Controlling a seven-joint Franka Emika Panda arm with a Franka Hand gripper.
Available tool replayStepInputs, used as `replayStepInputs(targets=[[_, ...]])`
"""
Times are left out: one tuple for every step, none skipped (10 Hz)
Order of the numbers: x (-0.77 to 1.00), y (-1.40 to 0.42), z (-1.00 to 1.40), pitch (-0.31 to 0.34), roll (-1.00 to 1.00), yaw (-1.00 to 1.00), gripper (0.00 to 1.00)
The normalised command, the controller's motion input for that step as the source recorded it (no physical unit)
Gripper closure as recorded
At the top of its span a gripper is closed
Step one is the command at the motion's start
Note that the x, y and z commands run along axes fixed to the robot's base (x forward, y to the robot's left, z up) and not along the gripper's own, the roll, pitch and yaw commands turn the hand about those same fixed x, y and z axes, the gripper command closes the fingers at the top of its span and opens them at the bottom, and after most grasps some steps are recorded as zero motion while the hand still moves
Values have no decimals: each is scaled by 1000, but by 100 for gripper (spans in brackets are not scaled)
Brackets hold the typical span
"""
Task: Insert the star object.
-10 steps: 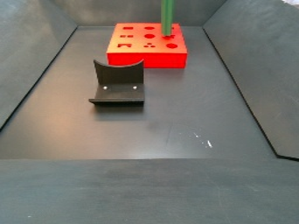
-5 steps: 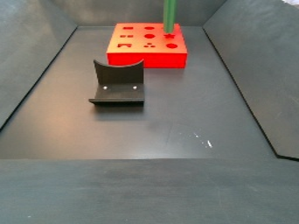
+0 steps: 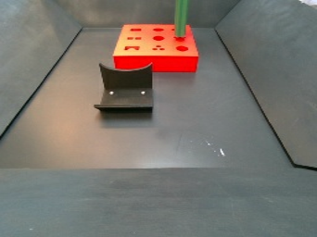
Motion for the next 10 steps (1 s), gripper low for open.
replayStepInputs(targets=[[0, -69, -100, 0, 0, -140, 100], [3, -91, -71, 0, 0, -143, 100], [80, -143, -17, 0, 0, -131, 100], [0, 0, -106, 0, 0, -166, 100], [6, 0, -83, 0, 0, -100, 100], [191, 57, -149, 0, 14, 0, 100], [226, 11, -140, 0, 0, 0, 100], [214, 0, -109, 0, 0, 0, 100], [220, 0, -114, 0, 0, 0, 100], [51, 0, -189, 0, 20, 0, 100]])
